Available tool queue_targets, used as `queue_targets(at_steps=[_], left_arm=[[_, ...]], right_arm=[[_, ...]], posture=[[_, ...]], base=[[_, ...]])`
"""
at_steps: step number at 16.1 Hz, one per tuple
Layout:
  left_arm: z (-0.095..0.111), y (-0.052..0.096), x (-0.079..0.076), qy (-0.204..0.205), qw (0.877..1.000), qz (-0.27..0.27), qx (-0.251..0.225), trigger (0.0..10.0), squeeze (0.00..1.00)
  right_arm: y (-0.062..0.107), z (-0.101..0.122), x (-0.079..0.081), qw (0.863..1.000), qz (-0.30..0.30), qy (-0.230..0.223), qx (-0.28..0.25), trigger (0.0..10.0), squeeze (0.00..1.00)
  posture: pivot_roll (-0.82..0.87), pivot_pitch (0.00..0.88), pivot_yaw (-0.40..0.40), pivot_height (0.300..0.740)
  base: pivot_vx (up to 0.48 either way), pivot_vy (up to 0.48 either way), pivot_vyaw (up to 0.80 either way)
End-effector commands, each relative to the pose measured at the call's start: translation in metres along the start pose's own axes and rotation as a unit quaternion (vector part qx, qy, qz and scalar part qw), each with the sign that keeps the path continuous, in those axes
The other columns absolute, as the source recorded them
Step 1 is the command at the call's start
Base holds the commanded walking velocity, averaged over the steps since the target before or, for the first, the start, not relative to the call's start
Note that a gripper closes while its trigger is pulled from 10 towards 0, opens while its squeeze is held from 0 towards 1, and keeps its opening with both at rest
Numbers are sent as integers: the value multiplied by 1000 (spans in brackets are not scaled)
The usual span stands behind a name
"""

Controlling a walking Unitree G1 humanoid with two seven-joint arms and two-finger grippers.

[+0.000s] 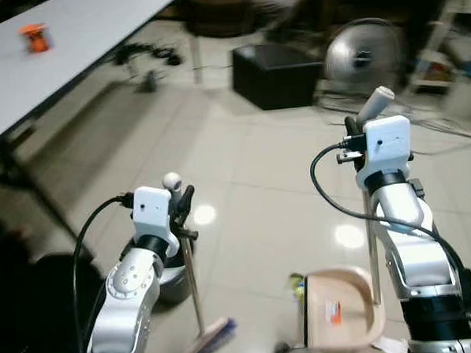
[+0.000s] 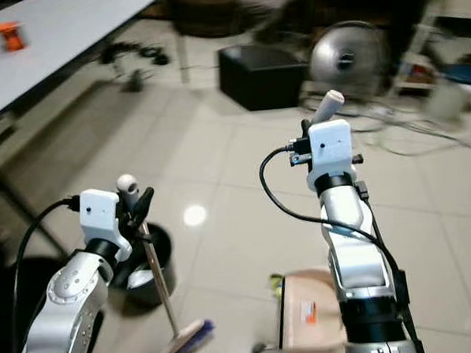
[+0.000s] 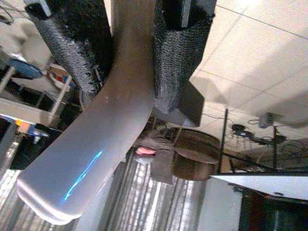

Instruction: Sweep floor

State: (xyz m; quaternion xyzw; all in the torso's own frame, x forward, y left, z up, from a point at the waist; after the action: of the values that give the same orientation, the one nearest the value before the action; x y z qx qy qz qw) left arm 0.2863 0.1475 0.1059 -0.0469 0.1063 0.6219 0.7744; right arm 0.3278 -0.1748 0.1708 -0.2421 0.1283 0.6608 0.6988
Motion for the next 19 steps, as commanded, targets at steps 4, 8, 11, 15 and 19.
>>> queue_targets(at_steps=[4, 8, 11, 15, 19], left_arm=[[18, -7, -4, -20, 999, 0, -26, 10000, 0], [18, -9, -6, -13, 1000, -3, -18, 10000, 0], [21, -10, -7, -18, 999, 0, -29, 10000, 0], [24, -8, -8, -15, 999, -5, -29, 10000, 0], [29, -8, -10, -18, 999, -10, -46, 10000, 0]], right_arm=[[-4, 12, -2, 999, 7, 33, -29, 10000, 0], [-6, 17, -7, 999, -5, 31, -34, 10000, 0], [-4, 17, -9, 999, -17, 13, -28, 10000, 0], [-2, 19, -18, 998, -61, 1, -23, 10000, 0], [0, 18, -20, 998, -68, 8, -13, 10000, 0]], posture=[[9, 7, 11, 740], [10, 15, 11, 740], [9, 20, 14, 740], [11, 27, 18, 740], [7, 31, 18, 740]], base=[[0, 0, -800], [0, 0, -800], [0, 0, -800], [0, 0, -800], [0, 0, -800]])
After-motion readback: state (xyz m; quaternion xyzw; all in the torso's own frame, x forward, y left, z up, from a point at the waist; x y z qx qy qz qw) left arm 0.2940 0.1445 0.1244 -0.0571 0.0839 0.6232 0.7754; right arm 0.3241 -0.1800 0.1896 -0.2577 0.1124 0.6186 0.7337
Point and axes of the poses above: a point about 5 cm out from each wrist's last joint towards the gripper, its own y axis pointing back from the gripper into the wrist, its own z axis along the axis of the wrist's last joint, x = y × z, the point moved 2 cm from there along -y, pointing out of the wrist towards the gripper, and after that the axes turned 15 degrees about y, right-handed, at the moved point
